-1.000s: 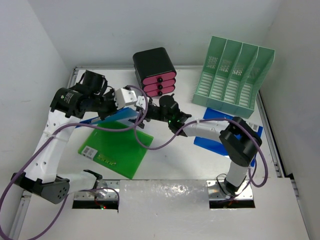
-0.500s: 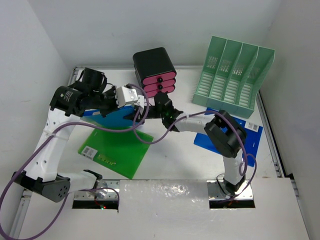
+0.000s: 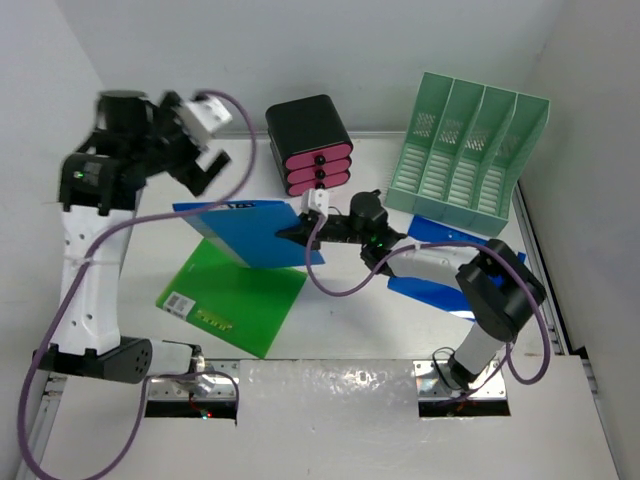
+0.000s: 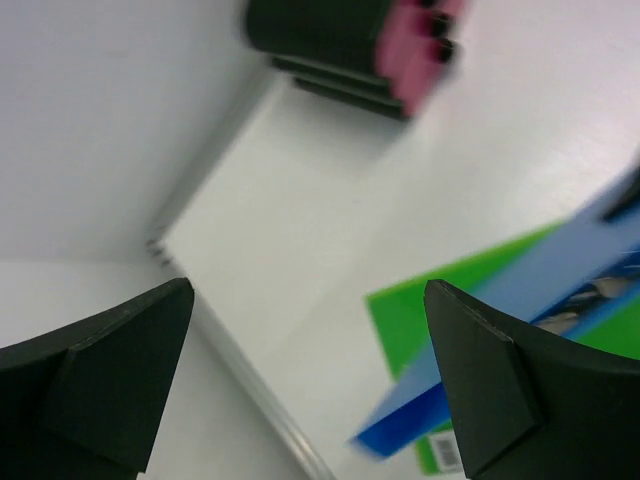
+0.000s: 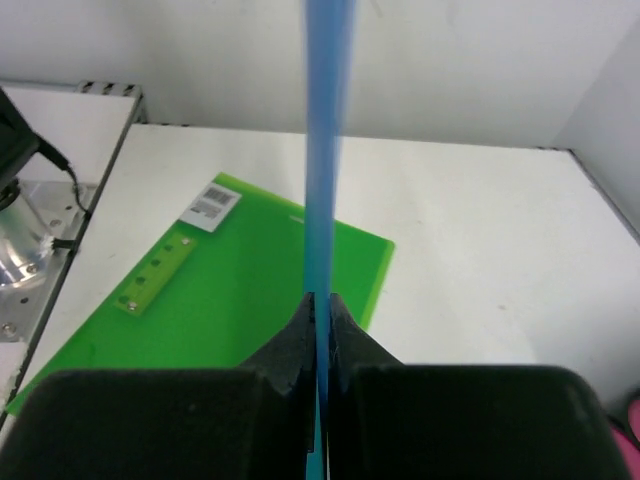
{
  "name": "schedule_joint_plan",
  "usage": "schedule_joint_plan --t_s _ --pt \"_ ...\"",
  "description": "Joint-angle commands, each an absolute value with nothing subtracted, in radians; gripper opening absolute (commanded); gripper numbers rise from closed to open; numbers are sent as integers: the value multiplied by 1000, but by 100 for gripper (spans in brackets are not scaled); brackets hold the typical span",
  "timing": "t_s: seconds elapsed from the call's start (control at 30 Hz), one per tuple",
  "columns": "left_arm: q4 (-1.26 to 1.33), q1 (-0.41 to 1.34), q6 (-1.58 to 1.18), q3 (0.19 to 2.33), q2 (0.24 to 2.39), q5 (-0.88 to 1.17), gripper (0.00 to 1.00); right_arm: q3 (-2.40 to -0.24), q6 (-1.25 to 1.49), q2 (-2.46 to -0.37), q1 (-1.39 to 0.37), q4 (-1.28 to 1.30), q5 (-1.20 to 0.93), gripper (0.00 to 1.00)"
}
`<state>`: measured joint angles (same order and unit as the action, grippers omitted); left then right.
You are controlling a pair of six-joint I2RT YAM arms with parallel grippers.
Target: Organize the desk
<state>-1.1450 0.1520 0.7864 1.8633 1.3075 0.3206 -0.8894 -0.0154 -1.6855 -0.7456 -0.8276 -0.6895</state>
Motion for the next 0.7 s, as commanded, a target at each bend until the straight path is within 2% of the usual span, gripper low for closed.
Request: schedule_joint_plan --t_s 0.0,0.13,0.23,0.33,0.4,0.57,0.67 --pt "-1127 55 798 1994 1334 438 100 -833 40 -1634 -687 -850 -736 0" --pt "-1092 -36 729 2011 1374 432 100 -752 46 -1568 -638 -854 -730 0" --pt "-1184 -104 771 2054 1440 586 99 -704 52 -1533 -601 -853 -735 0" --pt "-1244 -109 875 1985 1457 685 99 -667 54 -1508 -572 -853 -750 0" --pt "-1258 -112 1025 1832 1416 786 98 -649 57 -1491 -549 -856 -776 0" --pt "-1175 -112 1283 1474 1292 876 97 -626 -36 -1468 -509 -795 -816 0" --pt "-1178 -110 1382 1370 1273 922 99 -623 -69 -1460 -509 -770 -827 0"
